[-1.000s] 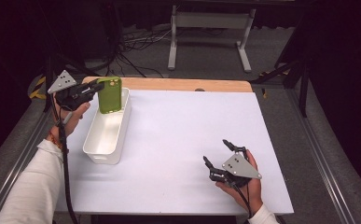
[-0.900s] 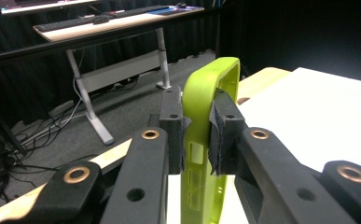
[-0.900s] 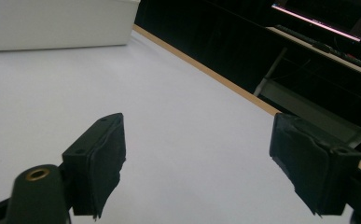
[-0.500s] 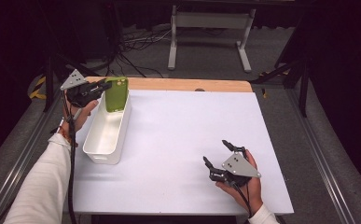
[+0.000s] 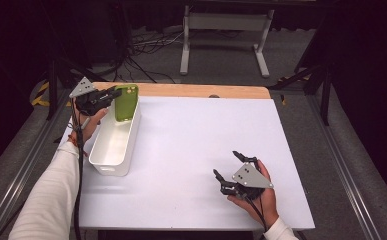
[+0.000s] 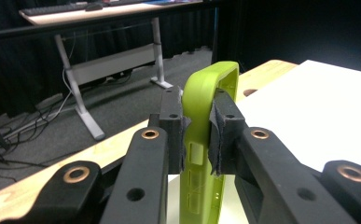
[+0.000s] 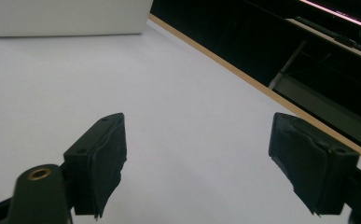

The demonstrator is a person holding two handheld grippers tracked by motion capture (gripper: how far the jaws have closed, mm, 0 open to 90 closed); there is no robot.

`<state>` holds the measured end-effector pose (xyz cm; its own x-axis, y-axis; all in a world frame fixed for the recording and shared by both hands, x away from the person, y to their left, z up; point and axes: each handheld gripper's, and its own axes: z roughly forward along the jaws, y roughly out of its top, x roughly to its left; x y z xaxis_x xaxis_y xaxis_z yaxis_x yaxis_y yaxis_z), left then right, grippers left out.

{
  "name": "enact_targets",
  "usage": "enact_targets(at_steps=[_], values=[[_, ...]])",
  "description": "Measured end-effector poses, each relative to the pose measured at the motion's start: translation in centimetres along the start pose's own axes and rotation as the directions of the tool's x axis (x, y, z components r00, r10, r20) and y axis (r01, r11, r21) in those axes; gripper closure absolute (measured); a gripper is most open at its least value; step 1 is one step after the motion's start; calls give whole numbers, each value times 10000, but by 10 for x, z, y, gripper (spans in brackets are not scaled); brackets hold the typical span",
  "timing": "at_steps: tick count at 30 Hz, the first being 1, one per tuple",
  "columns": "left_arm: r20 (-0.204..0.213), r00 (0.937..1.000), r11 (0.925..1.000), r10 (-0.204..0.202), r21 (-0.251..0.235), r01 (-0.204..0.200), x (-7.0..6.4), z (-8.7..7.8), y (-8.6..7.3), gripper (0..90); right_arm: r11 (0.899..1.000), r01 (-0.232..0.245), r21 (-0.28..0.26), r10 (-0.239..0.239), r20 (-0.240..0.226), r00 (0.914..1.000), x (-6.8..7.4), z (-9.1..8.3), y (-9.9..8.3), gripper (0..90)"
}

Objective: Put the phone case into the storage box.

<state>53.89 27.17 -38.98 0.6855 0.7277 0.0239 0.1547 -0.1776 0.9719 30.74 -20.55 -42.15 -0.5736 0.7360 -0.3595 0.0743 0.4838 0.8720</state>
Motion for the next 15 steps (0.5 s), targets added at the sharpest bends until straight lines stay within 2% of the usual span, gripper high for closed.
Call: enact_targets(at_steps=[5, 15], values=[[-149, 9999, 9998, -25, 187, 28, 1, 2, -5, 780, 10000, 84, 6, -84, 42, 10000, 2, -1, 1, 211], [-555, 9978, 9985, 355, 440, -330, 0, 6, -5, 750, 9995, 301, 78, -302, 147, 9994, 3, -2, 2, 226]])
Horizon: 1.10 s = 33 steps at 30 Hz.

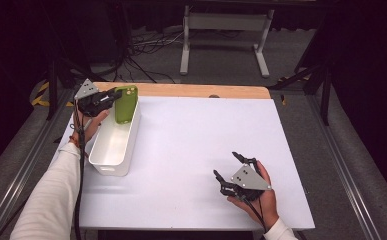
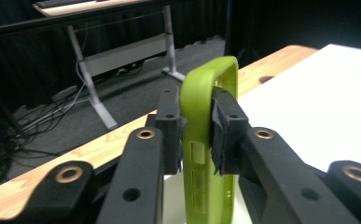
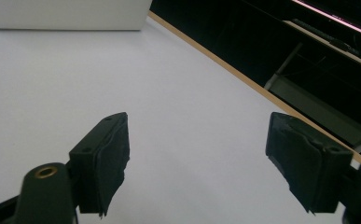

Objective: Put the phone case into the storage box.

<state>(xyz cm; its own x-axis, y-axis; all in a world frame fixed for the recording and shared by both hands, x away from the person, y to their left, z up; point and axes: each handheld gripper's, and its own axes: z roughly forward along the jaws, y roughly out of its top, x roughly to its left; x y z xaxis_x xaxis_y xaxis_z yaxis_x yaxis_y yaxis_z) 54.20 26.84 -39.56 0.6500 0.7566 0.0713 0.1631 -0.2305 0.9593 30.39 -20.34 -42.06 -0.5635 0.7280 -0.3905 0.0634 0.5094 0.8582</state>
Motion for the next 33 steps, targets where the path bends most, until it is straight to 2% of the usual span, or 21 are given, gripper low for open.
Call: enact_targets(at_steps=[4, 6, 8, 10, 12, 20, 28, 31, 32, 33], values=[[-197, 9994, 9993, 271, 264, -266, 1, 3, -2, 730, 10000, 65, 12, -65, -47, 10000, 1, 1, 0, 227], [-390, 9978, 9965, 539, 660, -512, 2, 5, -4, 718, 9999, 98, 39, -98, -46, 9999, 1, 1, 0, 226], [-502, 9967, 9941, 639, 911, -591, 3, 7, -6, 704, 9999, 119, 55, -119, -24, 9999, 1, 1, 0, 227], [-542, 9965, 9935, 630, 980, -574, 4, 8, -7, 700, 10000, 89, 26, -89, -32, 10000, 1, 0, 0, 226], [-743, 9940, 9913, 799, 1105, -714, 5, 9, -8, 679, 9999, 117, 25, -117, -25, 9999, 1, 0, 1, 226], [-1238, 9873, 9885, 994, 1256, -837, 7, 8, -9, 609, 9999, 117, 29, -117, -65, 9999, 1, -1, 0, 226], [-1373, 9863, 9858, 911, 1526, -698, 11, 11, -14, 545, 9998, 158, 88, -157, -143, 9998, 1, 1, 1, 226], [-1552, 9830, 9842, 984, 1613, -731, 11, 12, -14, 512, 9998, 178, 92, -176, -166, 9997, 2, 1, 0, 225], [-1842, 9780, 9841, 975, 1643, -672, 11, 12, -14, 477, 9998, 179, 106, -177, -173, 9997, 2, 1, 0, 225], [-1905, 9769, 9845, 964, 1626, -654, 11, 12, -14, 456, 9998, 182, 114, -180, -183, 9997, 2, 1, 0, 224]])
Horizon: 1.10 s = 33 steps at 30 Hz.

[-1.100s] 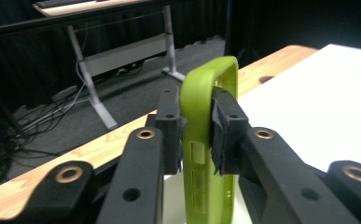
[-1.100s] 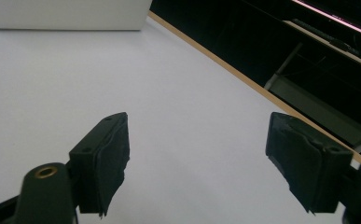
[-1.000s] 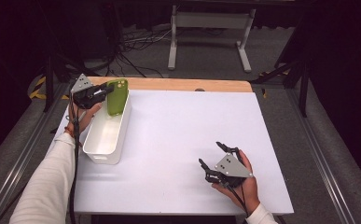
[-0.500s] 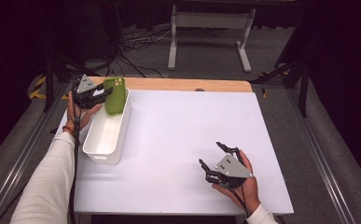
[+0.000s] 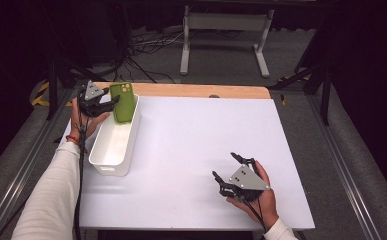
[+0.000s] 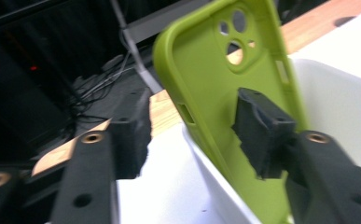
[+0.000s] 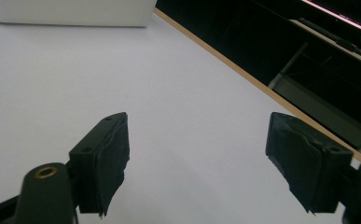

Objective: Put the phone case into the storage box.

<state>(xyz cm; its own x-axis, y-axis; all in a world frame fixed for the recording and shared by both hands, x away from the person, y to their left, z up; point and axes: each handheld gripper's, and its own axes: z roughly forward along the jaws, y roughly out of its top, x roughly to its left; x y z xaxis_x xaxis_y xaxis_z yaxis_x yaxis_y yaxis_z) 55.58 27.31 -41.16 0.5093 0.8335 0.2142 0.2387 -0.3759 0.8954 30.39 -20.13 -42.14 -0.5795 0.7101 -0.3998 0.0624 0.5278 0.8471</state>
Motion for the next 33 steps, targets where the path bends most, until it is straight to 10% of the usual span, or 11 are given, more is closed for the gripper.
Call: enact_targets(at_steps=[12, 33], values=[[-305, 9994, 9998, -148, -142, 144, -1, -4, 3, 344, 9999, 35, 117, -34, -114, 9999, 0, 1, -1, 222], [315, 9985, 9945, -457, -925, 484, -6, -42, 24, 133, 9999, -140, -91, 141, 37, 9999, -2, -2, 1, 221]])
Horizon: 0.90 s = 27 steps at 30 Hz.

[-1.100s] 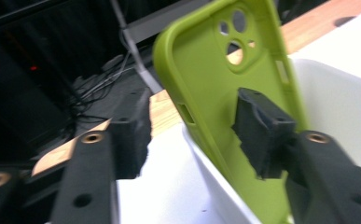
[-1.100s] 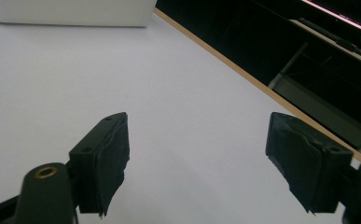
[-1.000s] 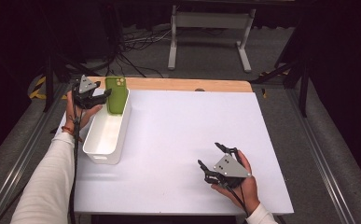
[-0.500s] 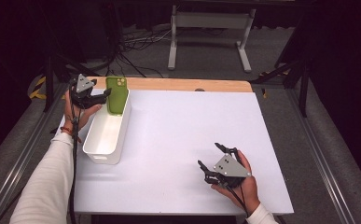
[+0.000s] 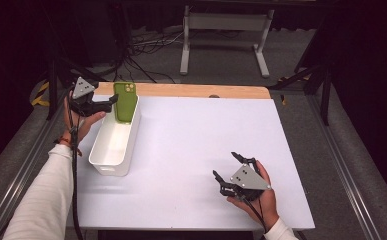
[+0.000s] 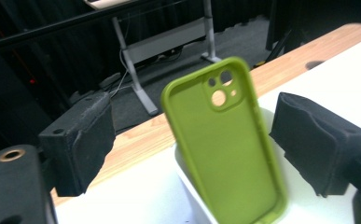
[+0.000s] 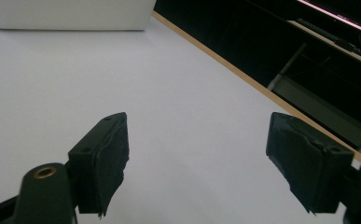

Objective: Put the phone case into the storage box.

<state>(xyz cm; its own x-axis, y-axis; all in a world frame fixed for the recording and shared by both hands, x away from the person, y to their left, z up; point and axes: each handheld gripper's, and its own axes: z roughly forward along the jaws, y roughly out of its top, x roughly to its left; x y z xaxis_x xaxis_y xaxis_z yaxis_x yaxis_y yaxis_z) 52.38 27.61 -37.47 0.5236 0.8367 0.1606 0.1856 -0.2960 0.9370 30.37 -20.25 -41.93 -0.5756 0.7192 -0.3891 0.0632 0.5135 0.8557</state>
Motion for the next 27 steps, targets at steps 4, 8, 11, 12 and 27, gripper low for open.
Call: enact_targets(at_steps=[4, 8, 11, 12, 27], values=[[178, 9998, 9991, 67, -412, -60, -5, -13, 3, 120, 10000, 16, -48, -16, 30, 10000, 0, 0, 1, 221], [391, 9992, 9979, 19, -654, 7, -9, -23, 4, 97, 10000, -25, -55, 25, 9, 10000, -1, 0, 0, 221], [583, 9983, 9973, -54, -730, 96, -12, -29, 5, 80, 9999, -89, -47, 89, 15, 10000, -1, 0, 0, 219], [605, 9982, 9972, -57, -739, 102, -15, -32, 5, 77, 9999, -86, -64, 86, 25, 10000, -1, 0, 1, 218], [1182, 9930, 9892, 68, -1464, 106, -34, -63, 7, 60, 9997, -70, -225, 71, 54, 10000, -1, -2, 3, 223]])
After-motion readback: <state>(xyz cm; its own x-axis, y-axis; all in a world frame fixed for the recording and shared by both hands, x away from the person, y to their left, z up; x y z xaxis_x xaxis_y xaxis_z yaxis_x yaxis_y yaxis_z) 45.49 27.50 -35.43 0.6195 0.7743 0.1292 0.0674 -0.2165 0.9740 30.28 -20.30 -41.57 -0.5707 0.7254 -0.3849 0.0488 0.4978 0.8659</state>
